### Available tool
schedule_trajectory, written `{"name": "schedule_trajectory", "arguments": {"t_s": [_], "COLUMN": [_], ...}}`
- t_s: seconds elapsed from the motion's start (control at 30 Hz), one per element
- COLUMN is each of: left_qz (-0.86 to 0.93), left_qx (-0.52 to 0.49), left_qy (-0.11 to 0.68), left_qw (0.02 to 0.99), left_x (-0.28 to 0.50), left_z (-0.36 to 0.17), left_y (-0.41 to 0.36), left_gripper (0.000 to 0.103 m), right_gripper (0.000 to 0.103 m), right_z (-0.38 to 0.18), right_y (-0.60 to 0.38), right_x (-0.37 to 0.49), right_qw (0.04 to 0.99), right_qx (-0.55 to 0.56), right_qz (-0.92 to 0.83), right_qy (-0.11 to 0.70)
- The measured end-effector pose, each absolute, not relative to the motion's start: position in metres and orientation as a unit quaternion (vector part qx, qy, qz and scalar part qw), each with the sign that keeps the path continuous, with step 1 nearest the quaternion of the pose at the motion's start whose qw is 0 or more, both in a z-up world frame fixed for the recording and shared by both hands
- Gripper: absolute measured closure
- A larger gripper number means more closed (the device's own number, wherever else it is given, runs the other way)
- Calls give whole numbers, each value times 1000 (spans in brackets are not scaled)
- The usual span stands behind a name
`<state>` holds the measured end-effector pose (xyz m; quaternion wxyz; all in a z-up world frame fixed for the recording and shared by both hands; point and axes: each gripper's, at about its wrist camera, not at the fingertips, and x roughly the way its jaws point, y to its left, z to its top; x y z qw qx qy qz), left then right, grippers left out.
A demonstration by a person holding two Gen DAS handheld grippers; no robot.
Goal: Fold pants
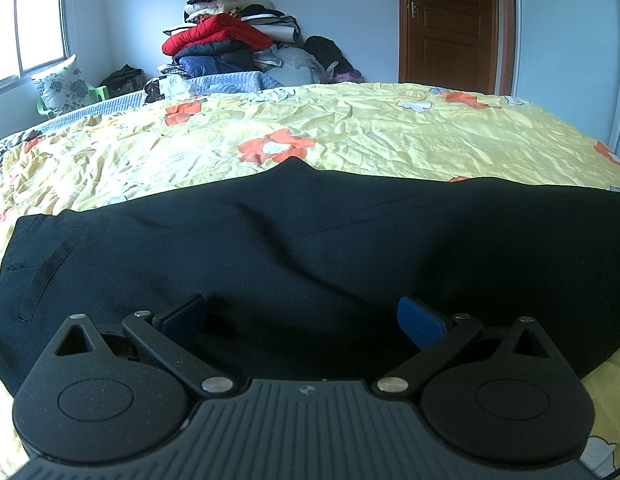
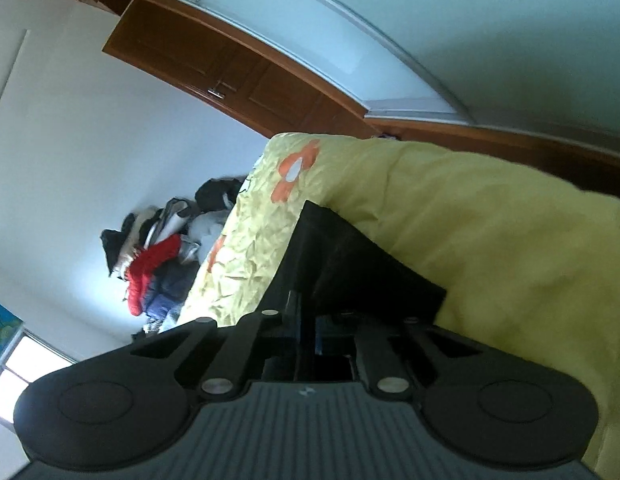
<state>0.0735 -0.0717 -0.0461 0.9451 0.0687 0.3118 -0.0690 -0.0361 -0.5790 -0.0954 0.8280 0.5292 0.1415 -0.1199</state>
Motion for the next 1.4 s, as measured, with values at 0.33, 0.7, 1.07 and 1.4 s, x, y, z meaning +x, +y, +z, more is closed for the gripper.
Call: {"name": "schedule_trajectory", "arguments": {"t_s": [0.33, 0.7, 1.07, 1.4], "left_qz": [-70, -93, -123, -104], "left_qx": [65, 90, 195, 129], "left_qy": [312, 315, 352, 343], "left_qw": [945, 940, 907, 925], "left_x": [73, 81, 153, 175], "left_z": [-45, -13, -29, -9], "left_y": [-71, -79, -126, -107], "left_gripper": [0, 2, 2, 8], "right_gripper": [98, 74, 71, 68], "right_z": [-45, -10, -31, -8], "right_y": [-579, -516, -315, -329], "right_x": [-43, -36, 172, 164], "right_qw": [879, 911, 885, 915], "right_qx": [427, 285, 9, -5], "right_qz": [-151, -286, 214, 160], "right_qy": [147, 89, 413, 371]}}
